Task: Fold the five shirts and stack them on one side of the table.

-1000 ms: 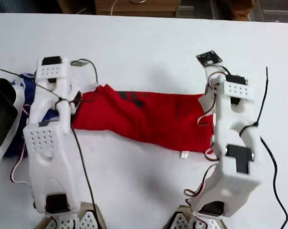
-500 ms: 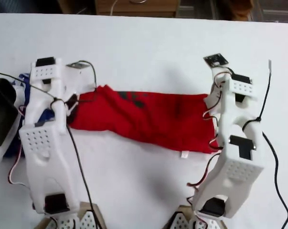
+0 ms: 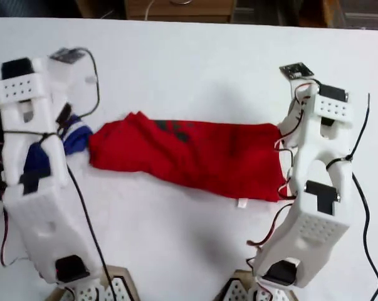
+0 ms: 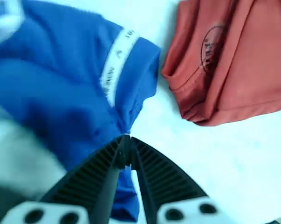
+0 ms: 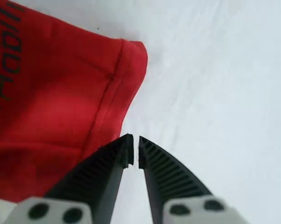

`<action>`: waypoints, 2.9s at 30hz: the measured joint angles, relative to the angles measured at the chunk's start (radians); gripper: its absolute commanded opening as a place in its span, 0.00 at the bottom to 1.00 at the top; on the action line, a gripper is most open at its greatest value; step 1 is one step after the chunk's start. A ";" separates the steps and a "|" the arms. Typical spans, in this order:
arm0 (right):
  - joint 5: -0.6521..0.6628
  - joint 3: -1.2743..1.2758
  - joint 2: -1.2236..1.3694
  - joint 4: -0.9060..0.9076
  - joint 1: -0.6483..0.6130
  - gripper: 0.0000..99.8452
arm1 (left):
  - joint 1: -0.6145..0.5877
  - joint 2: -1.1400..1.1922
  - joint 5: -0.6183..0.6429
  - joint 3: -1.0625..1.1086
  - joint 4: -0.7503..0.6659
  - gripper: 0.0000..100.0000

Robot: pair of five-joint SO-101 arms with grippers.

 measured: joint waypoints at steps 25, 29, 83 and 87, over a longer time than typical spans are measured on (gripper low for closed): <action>-0.390 0.044 0.008 0.153 -0.173 0.29 | 0.028 -0.605 -0.011 0.844 -0.224 0.03; -0.442 0.044 0.109 0.120 -0.172 0.29 | 0.031 -0.649 -0.011 0.873 -0.261 0.03; -0.250 -0.230 -0.098 0.304 -0.453 0.02 | -0.160 -0.663 -0.012 0.793 -0.302 0.03; -0.216 -0.232 -0.135 0.304 -0.583 0.02 | -0.209 -0.683 -0.012 0.776 -0.302 0.03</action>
